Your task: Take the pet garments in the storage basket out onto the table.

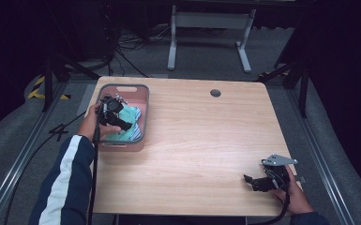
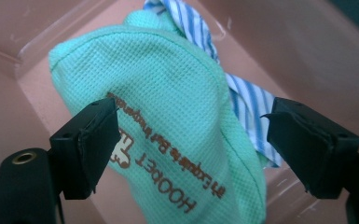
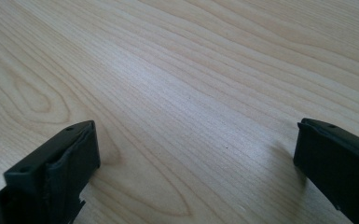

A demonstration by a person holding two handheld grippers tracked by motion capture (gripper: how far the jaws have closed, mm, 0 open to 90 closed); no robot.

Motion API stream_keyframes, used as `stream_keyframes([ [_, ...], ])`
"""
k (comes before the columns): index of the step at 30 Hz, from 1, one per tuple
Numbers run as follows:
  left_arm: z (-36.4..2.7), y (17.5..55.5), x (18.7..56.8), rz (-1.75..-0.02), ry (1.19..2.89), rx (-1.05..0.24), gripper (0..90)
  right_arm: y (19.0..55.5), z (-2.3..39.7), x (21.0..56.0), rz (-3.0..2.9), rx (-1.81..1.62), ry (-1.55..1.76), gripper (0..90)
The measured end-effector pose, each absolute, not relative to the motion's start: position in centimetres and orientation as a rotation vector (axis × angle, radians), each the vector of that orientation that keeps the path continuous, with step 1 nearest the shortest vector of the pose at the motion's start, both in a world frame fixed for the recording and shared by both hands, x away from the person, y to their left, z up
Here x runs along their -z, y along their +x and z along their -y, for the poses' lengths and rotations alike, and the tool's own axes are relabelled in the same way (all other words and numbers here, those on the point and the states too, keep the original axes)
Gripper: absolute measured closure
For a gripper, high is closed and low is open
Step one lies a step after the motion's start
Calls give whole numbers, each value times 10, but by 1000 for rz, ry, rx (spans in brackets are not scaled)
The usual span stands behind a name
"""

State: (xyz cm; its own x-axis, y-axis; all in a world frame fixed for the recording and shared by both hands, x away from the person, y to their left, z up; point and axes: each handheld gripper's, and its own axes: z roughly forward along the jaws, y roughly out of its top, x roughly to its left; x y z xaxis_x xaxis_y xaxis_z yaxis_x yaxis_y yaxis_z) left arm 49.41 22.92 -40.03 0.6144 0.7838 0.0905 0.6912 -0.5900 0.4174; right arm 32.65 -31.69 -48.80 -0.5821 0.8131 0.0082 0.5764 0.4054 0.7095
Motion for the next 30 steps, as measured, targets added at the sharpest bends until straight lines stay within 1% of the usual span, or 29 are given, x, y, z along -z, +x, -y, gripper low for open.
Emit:
stream_keyframes([
  [4,-226,506,410,-1234,2563,-376,174,326,317,488,-2328,-975,1202,4],
  [9,-221,514,425,-1275,2610,-305,177,327,317,488,-2328,-975,1201,4],
  [11,-218,519,428,-1268,2647,-297,176,326,317,488,-2328,-974,1201,4],
  [15,-215,525,433,-1286,2659,-272,156,326,317,488,-2328,-975,1201,4],
  [18,-219,528,436,-1301,2632,-206,167,326,317,488,-2328,-974,1201,4],
  [19,-220,528,436,-1302,2623,-193,189,326,317,488,-2328,-975,1201,4],
  [20,-222,528,436,-1313,2603,-142,214,327,317,488,-2328,-975,1201,4],
  [24,-221,527,435,-1308,2591,-113,339,327,317,488,-2328,-975,1201,4],
  [26,-219,527,433,-1268,2617,-108,432,327,317,488,-2329,-973,1200,4],
  [29,-216,527,432,-1253,2633,-88,573,327,317,488,-2329,-973,1200,4],
  [30,-214,526,431,-1231,2641,-93,573,327,317,488,-2329,-973,1200,4],
])
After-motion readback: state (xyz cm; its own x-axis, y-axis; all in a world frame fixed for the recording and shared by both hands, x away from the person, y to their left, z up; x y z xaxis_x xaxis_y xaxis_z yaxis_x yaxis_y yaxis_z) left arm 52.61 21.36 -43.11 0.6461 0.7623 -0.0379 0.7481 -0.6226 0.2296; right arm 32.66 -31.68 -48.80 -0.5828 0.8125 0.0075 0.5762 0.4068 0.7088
